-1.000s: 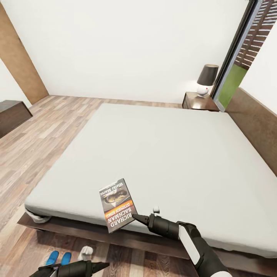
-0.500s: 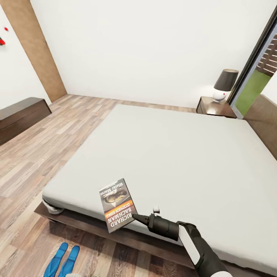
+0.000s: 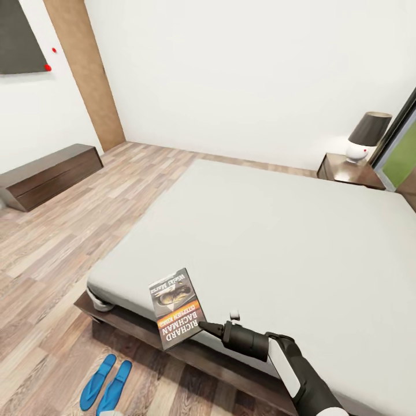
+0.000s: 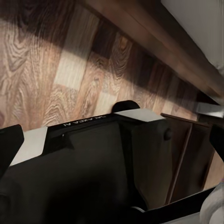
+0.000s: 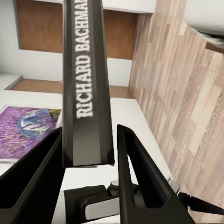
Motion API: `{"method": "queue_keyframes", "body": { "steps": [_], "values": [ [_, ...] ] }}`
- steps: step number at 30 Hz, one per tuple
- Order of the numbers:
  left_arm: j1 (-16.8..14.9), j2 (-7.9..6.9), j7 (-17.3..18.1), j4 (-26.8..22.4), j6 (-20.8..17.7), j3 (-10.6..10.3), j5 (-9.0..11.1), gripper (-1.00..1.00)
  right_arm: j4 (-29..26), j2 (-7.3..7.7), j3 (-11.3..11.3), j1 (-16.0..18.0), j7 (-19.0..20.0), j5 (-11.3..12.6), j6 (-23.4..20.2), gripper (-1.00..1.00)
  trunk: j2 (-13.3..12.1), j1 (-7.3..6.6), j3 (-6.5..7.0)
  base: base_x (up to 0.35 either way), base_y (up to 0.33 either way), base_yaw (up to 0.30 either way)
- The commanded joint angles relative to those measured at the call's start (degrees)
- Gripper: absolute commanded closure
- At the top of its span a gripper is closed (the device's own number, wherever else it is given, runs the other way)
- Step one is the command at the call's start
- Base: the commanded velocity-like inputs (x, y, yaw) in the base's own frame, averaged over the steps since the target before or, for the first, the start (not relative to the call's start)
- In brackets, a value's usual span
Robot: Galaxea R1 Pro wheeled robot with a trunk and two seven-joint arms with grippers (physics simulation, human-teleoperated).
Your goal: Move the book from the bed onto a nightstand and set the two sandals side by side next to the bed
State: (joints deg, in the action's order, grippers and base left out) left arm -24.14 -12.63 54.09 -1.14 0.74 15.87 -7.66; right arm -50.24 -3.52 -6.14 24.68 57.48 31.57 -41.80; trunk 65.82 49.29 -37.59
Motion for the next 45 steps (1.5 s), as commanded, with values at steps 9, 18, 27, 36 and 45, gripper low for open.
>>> {"method": "queue_keyframes", "body": {
  "steps": [9, 18, 27, 36, 45],
  "values": [
    [-0.03, 0.15, 0.09, 0.0, 0.63, 0.5, -0.6, -1.0, -0.03, 0.0, -0.02, 0.02, -0.08, 0.51, -0.39, 1.0, 0.03, 0.0, 0.55, 0.0, 0.0, 0.232],
    [-0.03, 0.03, -0.03, 0.06, 0.66, 0.57, -0.53, -1.0, 0.01, 0.0, -0.02, 0.02, -0.08, 0.51, -0.39, 1.0, 0.03, 0.0, 1.13, 0.0, 0.0, 0.231],
    [-0.03, 0.02, 0.01, 0.08, 0.56, 0.57, -0.43, -1.0, 0.05, 0.0, -0.02, 0.02, -0.08, 0.51, -0.39, 1.0, 0.03, 0.0, 1.72, 0.0, 0.0, 0.231],
    [-0.03, 0.17, -0.03, 0.09, 0.49, 0.53, -0.42, -1.0, 0.06, 0.0, -0.02, 0.02, -0.14, 0.44, -0.39, 1.0, 0.03, 0.0, 2.31, 0.0, 0.0, 0.231],
    [-0.03, 0.09, -0.03, 0.14, 0.49, 0.57, -0.42, -1.0, 0.06, 0.0, -0.02, 0.02, -0.09, 0.45, -0.39, 1.0, 0.03, 0.0, 2.9, 0.0, 0.0, 0.231]
  ]
}}
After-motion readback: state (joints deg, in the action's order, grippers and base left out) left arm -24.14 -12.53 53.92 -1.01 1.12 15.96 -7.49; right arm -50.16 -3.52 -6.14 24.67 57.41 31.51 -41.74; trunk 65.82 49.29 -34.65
